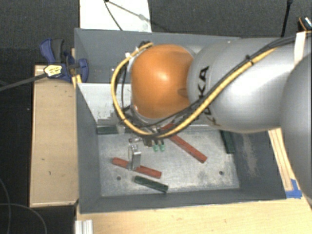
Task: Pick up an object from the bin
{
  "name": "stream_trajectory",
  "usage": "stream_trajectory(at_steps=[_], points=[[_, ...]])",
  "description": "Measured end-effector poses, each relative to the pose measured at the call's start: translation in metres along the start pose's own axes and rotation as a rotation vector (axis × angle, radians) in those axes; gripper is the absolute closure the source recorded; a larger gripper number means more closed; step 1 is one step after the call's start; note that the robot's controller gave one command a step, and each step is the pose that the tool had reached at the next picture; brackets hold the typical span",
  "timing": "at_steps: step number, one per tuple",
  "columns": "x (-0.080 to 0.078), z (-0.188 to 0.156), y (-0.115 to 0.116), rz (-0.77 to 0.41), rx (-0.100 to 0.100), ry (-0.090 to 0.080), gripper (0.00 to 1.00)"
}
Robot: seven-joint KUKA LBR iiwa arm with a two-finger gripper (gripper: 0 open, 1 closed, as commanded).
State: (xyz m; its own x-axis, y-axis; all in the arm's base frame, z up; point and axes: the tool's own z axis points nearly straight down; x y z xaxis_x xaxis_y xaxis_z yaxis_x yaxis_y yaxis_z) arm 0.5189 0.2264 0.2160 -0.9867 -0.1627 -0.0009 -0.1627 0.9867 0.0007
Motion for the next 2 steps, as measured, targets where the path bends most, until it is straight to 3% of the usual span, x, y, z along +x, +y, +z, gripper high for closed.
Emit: stream_trajectory(at_steps=[1,2], points=[[0.0283,0.1503,-0.0610,-0.084,0.002,0.008,0.00],[0.0259,0.1456,-0.0585,-0.080,-0.001,0.000,1.00]])
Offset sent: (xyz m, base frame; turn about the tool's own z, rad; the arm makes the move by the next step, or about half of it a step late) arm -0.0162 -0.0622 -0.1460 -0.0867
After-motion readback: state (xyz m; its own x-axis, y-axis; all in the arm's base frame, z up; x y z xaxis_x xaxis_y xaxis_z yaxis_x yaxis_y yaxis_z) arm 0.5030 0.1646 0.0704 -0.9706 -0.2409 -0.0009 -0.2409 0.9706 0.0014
